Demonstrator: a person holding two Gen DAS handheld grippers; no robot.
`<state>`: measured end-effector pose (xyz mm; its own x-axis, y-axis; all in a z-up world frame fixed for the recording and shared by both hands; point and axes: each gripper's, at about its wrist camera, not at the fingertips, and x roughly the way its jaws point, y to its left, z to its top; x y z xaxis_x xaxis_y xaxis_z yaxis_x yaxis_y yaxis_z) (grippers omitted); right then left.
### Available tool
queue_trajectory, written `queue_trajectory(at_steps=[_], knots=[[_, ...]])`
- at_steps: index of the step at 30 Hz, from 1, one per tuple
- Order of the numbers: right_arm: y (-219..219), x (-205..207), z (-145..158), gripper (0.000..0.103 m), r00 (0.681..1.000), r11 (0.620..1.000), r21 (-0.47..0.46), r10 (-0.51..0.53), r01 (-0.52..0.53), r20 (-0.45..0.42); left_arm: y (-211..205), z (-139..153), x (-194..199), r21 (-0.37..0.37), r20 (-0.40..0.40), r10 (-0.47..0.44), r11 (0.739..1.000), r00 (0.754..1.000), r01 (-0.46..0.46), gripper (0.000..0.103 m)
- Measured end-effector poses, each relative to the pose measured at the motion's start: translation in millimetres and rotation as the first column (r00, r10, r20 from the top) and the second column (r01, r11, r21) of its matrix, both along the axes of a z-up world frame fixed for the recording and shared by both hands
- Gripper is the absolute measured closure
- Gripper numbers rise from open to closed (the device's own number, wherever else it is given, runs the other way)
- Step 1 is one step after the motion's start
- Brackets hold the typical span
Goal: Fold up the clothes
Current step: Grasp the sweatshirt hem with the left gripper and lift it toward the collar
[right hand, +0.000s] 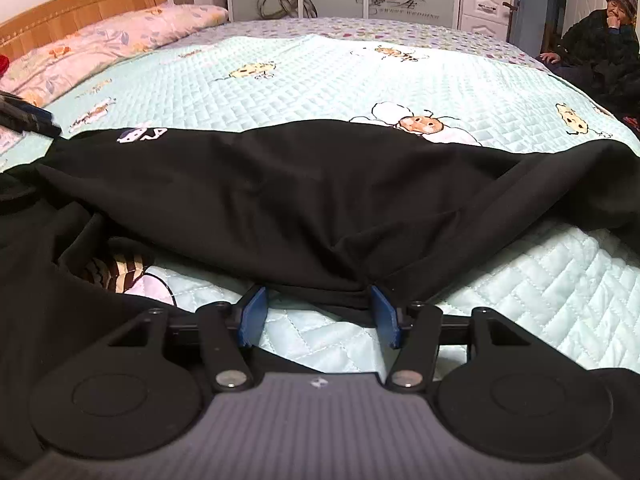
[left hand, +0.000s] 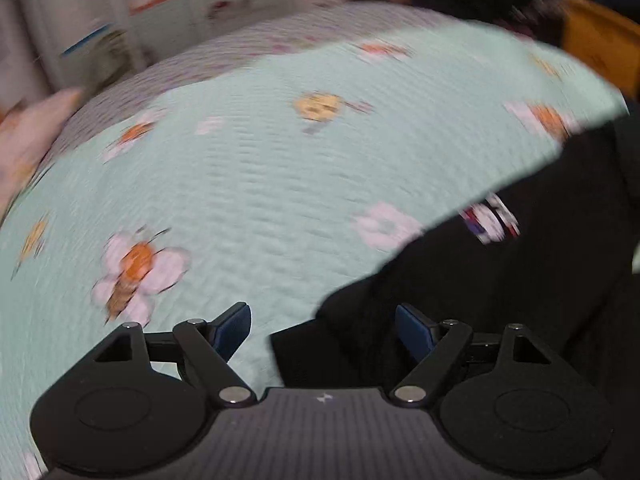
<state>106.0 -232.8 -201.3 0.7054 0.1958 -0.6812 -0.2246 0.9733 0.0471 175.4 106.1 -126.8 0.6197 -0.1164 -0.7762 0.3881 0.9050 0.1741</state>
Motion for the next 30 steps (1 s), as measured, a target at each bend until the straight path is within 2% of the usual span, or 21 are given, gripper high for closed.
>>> queue_trajectory(at_steps=[2, 5, 7, 8, 9, 10, 13, 14, 16, 17, 19, 22, 25, 30], knots=[[-2, -3, -1, 0.043, 1.000, 1.000, 0.005, -0.001, 0.001, 0.014, -10, -7, 7, 0.026, -0.007, -0.041, 0.999, 0.999, 0.041, 0.021], [-1, -7, -3, 0.042, 0.999, 1.000, 0.002, -0.004, 0.004, 0.035, -11, -17, 23, 0.032, -0.020, -0.043, 0.999, 0.999, 0.044, 0.024], [-1, -9, -5, 0.041, 0.999, 1.000, 0.006, -0.006, 0.006, 0.049, -7, -20, 34, -0.018, -0.055, -0.036, 0.999, 0.998, 0.035, 0.036], [-2, -10, -5, 0.041, 0.998, 1.000, 0.009, -0.007, 0.006, 0.056, -5, -21, 37, -0.049, -0.077, -0.039, 0.998, 0.996, 0.035, 0.046], [-2, -11, -6, 0.041, 0.998, 1.000, 0.011, -0.008, 0.007, 0.063, -3, -22, 41, -0.081, -0.099, -0.042, 0.996, 0.994, 0.034, 0.052], [-2, -11, -7, 0.040, 0.998, 1.000, 0.012, -0.008, 0.008, 0.068, -2, -24, 44, -0.103, -0.117, -0.047, 0.994, 0.992, 0.035, 0.052], [-1, -12, -8, 0.040, 0.997, 1.000, 0.011, -0.012, 0.011, 0.076, -9, -32, 45, -0.074, -0.129, -0.061, 0.996, 0.990, 0.052, 0.052], [0, -12, -8, 0.040, 0.997, 1.000, 0.011, -0.013, 0.012, 0.077, -12, -33, 45, -0.070, -0.128, -0.065, 0.996, 0.990, 0.057, 0.057], [1, -12, -9, 0.040, 0.997, 1.000, 0.010, -0.014, 0.013, 0.080, -15, -30, 43, -0.071, -0.125, -0.074, 0.995, 0.989, 0.065, 0.078], [1, -12, -9, 0.040, 0.997, 1.000, 0.009, -0.014, 0.013, 0.081, -17, -28, 40, -0.054, -0.115, -0.070, 0.996, 0.991, 0.065, 0.100], [1, -13, -10, 0.040, 0.996, 1.000, 0.008, -0.014, 0.013, 0.085, -30, -23, 32, 0.064, -0.056, -0.052, 0.996, 0.997, 0.055, 0.101], [3, -13, -10, 0.039, 0.996, 1.000, 0.001, -0.014, 0.014, 0.091, -50, -21, 19, 0.200, 0.025, -0.071, 0.978, 0.997, 0.065, 0.102], [5, -14, -10, 0.039, 0.995, 1.000, -0.011, -0.015, 0.016, 0.094, -54, -14, 21, 0.252, 0.093, -0.058, 0.967, 0.994, 0.033, 0.102], [14, -10, -6, 0.036, 0.996, 0.998, -0.044, -0.032, 0.036, 0.084, -38, 8, 65, 0.267, 0.212, 0.082, 0.954, 0.974, -0.138, 0.101]])
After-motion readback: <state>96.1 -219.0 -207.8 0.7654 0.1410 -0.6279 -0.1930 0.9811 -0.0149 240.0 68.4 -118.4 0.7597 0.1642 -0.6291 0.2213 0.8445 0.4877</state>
